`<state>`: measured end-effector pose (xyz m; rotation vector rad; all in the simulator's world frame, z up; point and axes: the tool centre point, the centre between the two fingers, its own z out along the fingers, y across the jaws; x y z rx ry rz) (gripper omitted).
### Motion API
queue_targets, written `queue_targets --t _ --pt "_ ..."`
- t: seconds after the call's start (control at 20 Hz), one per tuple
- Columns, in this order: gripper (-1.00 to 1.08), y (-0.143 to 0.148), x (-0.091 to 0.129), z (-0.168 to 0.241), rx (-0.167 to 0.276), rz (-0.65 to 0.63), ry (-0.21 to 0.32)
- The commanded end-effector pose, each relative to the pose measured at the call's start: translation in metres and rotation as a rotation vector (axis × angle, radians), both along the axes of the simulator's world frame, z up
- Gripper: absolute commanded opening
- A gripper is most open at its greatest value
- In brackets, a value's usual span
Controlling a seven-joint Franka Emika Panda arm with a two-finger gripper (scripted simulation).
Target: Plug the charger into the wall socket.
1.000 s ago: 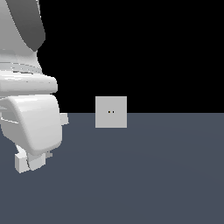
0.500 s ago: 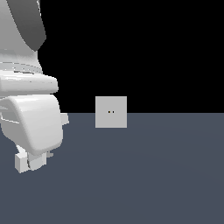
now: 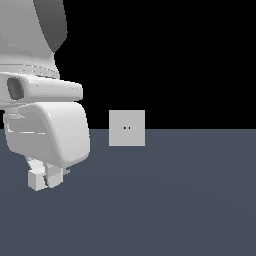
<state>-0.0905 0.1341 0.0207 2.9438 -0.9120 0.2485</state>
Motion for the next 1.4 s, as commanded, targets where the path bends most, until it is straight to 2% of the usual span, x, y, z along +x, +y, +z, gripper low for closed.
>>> queue_targets --t 0.0,0.6,1.35 --pt "-1.0 -0.008 0.001 0.004 0.0 0.03 -0.001" --pt "-1.0 -0.055 0.016 0.03 -0.002 0.226 -0.003" --pt "-1.0 -0.106 0.046 0.06 -0.002 0.457 -0.003"
